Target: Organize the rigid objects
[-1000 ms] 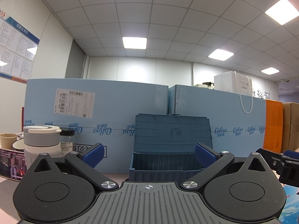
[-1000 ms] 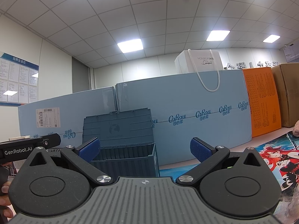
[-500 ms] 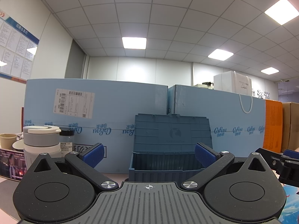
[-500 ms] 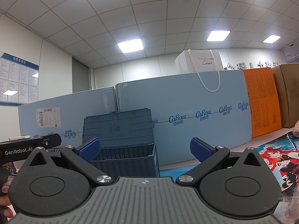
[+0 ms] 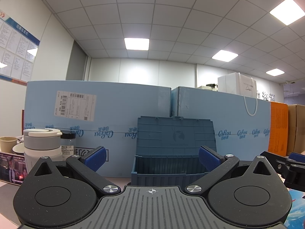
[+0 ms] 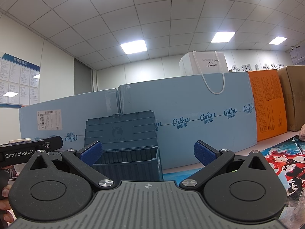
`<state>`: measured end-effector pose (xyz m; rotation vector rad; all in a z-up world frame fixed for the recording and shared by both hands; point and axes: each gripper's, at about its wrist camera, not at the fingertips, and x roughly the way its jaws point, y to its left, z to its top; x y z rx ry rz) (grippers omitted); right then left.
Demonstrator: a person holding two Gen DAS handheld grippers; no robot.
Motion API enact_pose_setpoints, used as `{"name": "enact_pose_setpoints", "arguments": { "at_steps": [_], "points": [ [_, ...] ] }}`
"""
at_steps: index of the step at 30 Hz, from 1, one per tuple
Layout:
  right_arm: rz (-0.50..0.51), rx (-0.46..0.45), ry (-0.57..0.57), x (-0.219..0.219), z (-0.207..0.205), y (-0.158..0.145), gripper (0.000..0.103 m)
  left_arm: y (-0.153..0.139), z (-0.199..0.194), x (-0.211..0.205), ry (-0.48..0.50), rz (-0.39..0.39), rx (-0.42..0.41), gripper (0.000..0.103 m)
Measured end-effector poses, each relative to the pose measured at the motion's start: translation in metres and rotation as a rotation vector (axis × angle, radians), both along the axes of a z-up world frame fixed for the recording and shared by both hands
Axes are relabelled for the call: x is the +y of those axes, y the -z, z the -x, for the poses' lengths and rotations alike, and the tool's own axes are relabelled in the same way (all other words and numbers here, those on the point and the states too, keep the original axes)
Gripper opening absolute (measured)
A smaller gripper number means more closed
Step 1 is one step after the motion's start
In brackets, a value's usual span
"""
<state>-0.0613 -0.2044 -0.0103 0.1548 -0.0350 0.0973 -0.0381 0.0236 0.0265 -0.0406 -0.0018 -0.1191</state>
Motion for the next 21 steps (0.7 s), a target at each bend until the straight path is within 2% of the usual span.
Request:
{"name": "enact_pose_setpoints", "arguments": {
  "at_steps": [21],
  "points": [
    [0.002, -0.001, -0.001, 0.0003, 0.0, 0.0002, 0.103, 0.0002, 0.0, -0.0006, 0.005, -0.004, -0.001, 0.103]
  ]
}}
